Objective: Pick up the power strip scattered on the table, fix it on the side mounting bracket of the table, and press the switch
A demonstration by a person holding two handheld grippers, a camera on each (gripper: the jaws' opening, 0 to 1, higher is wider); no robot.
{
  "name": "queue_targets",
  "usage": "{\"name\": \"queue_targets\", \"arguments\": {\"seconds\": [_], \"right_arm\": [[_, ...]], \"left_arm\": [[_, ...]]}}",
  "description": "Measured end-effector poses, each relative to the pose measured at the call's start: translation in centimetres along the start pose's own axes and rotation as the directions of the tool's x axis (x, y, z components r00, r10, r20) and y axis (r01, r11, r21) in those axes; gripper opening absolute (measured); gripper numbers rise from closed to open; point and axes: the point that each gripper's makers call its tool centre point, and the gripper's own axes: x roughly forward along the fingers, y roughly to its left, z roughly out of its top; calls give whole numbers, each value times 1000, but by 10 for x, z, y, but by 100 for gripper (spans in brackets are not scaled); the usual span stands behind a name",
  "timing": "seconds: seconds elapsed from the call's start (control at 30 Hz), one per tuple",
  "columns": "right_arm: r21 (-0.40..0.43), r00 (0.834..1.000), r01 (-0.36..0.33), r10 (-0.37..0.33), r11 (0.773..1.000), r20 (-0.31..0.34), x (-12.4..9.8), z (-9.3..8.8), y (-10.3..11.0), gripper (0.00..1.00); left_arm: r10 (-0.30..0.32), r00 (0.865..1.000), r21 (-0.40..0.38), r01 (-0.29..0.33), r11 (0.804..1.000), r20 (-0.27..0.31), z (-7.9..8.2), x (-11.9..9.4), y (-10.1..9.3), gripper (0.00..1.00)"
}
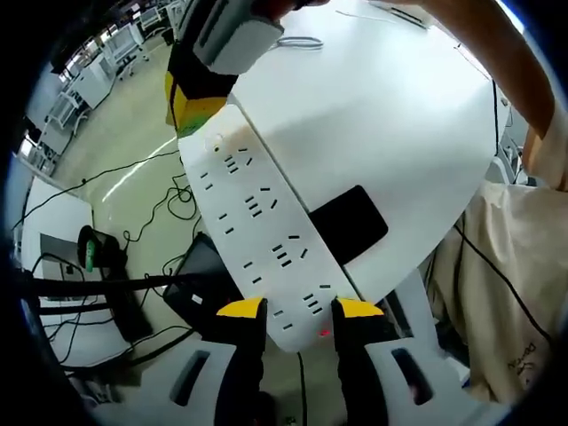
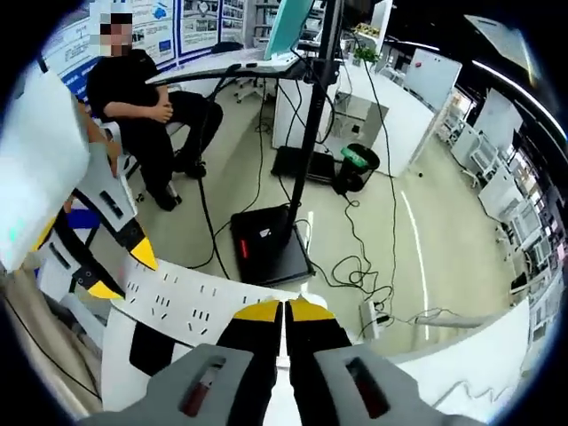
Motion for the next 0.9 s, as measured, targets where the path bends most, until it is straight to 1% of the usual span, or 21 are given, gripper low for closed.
{"name": "queue_targets", "arguments": {"seconds": [0.17,0.23,0.3,0.37,0.47,0.63,0.77,0.9], "right_arm": [[10,999,2,-2,1000,35,-10,-9,3,1],[18,998,13,-14,1000,56,-15,-9,1,1],[39,994,18,-22,999,105,-24,-3,0,1],[45,990,27,-32,999,135,-34,0,1,2],[51,987,37,-45,998,156,-48,0,2,3],[42,981,56,-63,998,181,-67,-4,7,6],[55,972,91,-101,994,214,-89,-8,1,7],[69,967,118,-130,991,220,-107,-16,-3,7]], "left_arm": [[-4,1000,-6,5,1000,25,-1,0,0,35],[-5,1000,-8,5,1000,26,0,0,0,35],[-2,1000,-9,2,1000,16,1,0,2,35],[-1,1000,-12,1,1000,7,2,-1,3,35],[1,1000,-7,-1,1000,0,2,-1,4,35],[-1,1000,-14,1,1000,15,2,-2,7,35],[1,1000,-20,0,1000,25,2,-2,9,35],[5,999,-23,-4,1000,37,2,-2,10,34]]}}
